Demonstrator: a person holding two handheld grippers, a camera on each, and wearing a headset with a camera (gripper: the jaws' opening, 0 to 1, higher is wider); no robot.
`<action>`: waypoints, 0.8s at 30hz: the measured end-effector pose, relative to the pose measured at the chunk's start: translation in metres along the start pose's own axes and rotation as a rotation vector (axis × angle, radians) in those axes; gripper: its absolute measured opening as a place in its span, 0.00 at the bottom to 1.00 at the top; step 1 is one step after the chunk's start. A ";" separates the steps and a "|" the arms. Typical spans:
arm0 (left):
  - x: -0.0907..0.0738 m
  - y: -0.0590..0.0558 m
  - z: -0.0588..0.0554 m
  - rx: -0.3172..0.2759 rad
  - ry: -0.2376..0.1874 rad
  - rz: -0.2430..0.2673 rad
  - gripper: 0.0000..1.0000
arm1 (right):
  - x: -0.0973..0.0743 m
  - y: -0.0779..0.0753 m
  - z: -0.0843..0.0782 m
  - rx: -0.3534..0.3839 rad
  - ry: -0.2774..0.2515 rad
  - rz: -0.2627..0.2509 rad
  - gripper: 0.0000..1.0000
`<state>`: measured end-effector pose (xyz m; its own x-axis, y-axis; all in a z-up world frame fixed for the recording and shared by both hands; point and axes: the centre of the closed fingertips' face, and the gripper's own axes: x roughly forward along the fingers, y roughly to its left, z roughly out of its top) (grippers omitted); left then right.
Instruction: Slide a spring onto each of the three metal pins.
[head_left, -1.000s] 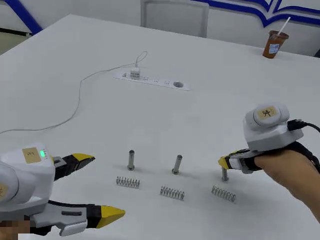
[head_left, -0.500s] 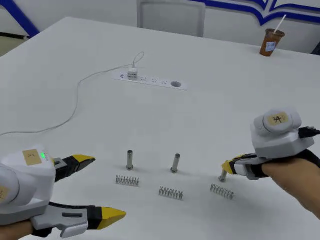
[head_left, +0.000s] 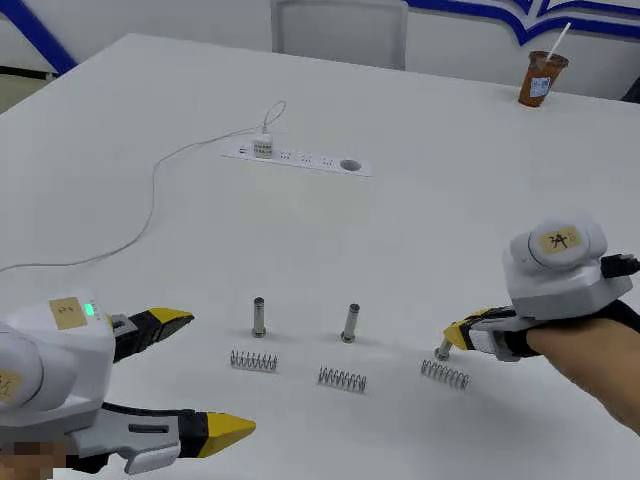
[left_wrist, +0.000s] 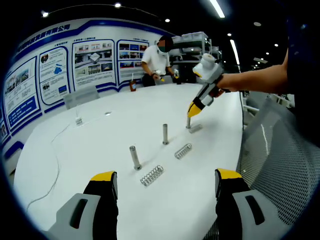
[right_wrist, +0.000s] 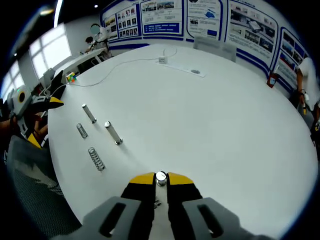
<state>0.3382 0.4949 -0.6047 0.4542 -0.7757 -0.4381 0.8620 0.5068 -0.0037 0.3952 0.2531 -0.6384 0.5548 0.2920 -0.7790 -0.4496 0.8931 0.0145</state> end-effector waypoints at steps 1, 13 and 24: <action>0.000 0.000 0.000 0.000 0.000 0.000 0.81 | 0.000 0.000 0.000 0.000 0.000 0.005 0.09; 0.002 -0.002 -0.002 0.001 0.006 -0.009 0.81 | 0.001 0.003 -0.011 -0.019 0.012 0.013 0.12; 0.004 -0.005 0.000 0.007 0.008 -0.022 0.81 | -0.004 0.005 -0.016 -0.037 0.012 0.025 0.12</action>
<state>0.3353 0.4891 -0.6068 0.4330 -0.7837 -0.4454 0.8735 0.4868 -0.0073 0.3800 0.2508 -0.6451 0.5347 0.3097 -0.7863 -0.4887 0.8724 0.0113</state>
